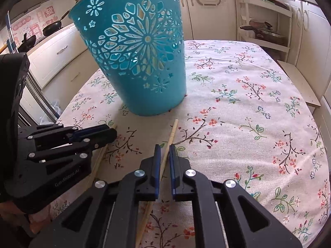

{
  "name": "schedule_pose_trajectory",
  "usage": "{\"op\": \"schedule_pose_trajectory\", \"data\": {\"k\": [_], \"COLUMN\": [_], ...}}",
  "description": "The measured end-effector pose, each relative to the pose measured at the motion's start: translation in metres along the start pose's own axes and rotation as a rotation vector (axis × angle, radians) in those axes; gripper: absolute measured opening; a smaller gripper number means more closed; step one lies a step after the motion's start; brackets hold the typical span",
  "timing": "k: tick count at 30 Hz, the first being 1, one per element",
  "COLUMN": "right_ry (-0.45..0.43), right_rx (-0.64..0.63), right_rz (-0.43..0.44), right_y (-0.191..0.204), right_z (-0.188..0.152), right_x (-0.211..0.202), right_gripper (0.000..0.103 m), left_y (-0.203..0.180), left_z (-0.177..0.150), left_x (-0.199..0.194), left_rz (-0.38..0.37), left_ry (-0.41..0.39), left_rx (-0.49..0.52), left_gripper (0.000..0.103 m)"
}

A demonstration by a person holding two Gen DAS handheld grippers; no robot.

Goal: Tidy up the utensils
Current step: 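Close the left tool on one chopstick while the right tool grasps another, then carry the chopstick with the left tool over the basket and release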

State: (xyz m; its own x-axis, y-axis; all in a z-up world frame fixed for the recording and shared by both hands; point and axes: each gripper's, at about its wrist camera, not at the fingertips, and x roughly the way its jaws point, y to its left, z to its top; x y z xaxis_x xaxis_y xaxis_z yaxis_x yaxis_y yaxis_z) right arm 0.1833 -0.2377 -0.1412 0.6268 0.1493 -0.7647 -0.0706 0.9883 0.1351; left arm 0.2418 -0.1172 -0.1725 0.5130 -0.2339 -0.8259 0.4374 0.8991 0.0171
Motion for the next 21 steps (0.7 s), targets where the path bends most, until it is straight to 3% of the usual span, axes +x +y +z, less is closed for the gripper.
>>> {"op": "schedule_pose_trajectory", "data": {"k": [6, 16, 21], "right_ry": [0.006, -0.010, -0.012], "right_rx": [-0.076, -0.080, -0.087], "right_rz": [-0.034, -0.035, -0.040], "right_y": [0.009, 0.008, 0.009], "right_z": [0.001, 0.000, -0.001], "right_x": [0.002, 0.002, 0.002], "right_gripper": [0.009, 0.009, 0.009], "left_y": [-0.001, 0.006, 0.007], "left_z": [-0.004, -0.005, -0.007], "left_x": [-0.002, -0.002, -0.015], "left_rz": [-0.020, -0.049, -0.098], "left_ry": [-0.006, 0.002, 0.004], "left_rx": [0.017, -0.007, -0.025], "left_gripper": [0.005, 0.005, 0.005]}}
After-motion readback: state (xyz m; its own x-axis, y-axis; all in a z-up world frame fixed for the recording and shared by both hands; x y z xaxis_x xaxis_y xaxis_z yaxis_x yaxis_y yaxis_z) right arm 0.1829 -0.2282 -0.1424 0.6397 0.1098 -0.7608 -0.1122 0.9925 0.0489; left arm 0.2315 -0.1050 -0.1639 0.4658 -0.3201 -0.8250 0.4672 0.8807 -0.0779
